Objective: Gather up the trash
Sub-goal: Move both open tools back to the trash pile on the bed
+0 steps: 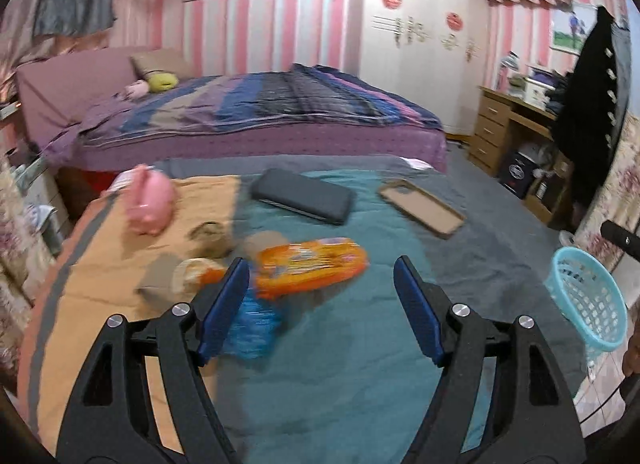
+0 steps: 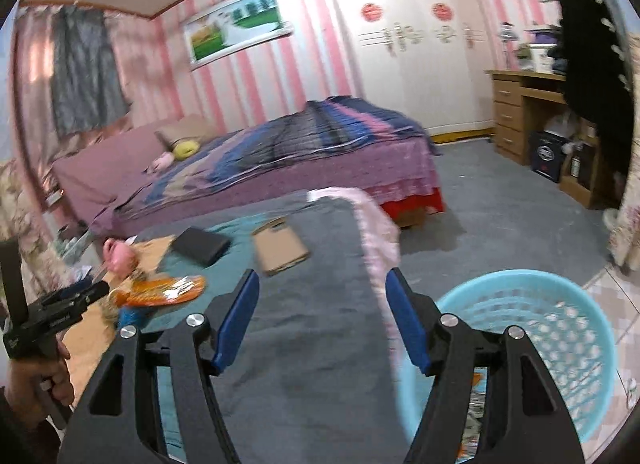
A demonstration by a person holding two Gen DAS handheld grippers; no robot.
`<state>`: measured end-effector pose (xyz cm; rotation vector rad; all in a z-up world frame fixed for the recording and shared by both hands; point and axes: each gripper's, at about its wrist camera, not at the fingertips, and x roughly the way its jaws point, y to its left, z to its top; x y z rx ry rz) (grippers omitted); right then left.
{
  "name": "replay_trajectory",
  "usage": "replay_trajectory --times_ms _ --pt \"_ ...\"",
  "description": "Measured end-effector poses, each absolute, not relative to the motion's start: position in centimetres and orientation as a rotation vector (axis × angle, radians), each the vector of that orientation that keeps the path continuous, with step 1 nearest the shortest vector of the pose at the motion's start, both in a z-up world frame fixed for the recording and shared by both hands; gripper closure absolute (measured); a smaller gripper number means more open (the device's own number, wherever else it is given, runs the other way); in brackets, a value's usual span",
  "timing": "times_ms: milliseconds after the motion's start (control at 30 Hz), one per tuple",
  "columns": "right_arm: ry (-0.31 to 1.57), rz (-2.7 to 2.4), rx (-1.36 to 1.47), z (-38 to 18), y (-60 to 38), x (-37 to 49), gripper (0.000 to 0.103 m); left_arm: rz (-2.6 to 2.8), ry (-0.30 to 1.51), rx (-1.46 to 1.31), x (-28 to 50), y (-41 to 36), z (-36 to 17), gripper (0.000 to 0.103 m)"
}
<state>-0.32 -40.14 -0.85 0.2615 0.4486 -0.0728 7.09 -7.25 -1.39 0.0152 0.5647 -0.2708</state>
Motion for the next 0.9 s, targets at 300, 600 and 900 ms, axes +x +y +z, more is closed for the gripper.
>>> replay_trajectory --times_ms 300,600,900 --pt "0.473 0.062 0.198 -1.1 -31.2 2.3 0.037 -0.186 0.615 -0.02 7.7 0.0 -3.2 0.03" --pt "0.46 0.131 0.156 -0.9 -25.5 3.9 0.036 -0.162 0.615 -0.066 8.3 3.8 -4.3 0.03" --pt "0.485 0.201 0.056 0.9 -20.8 8.5 0.032 -0.237 0.625 -0.049 9.4 2.9 -5.6 0.03"
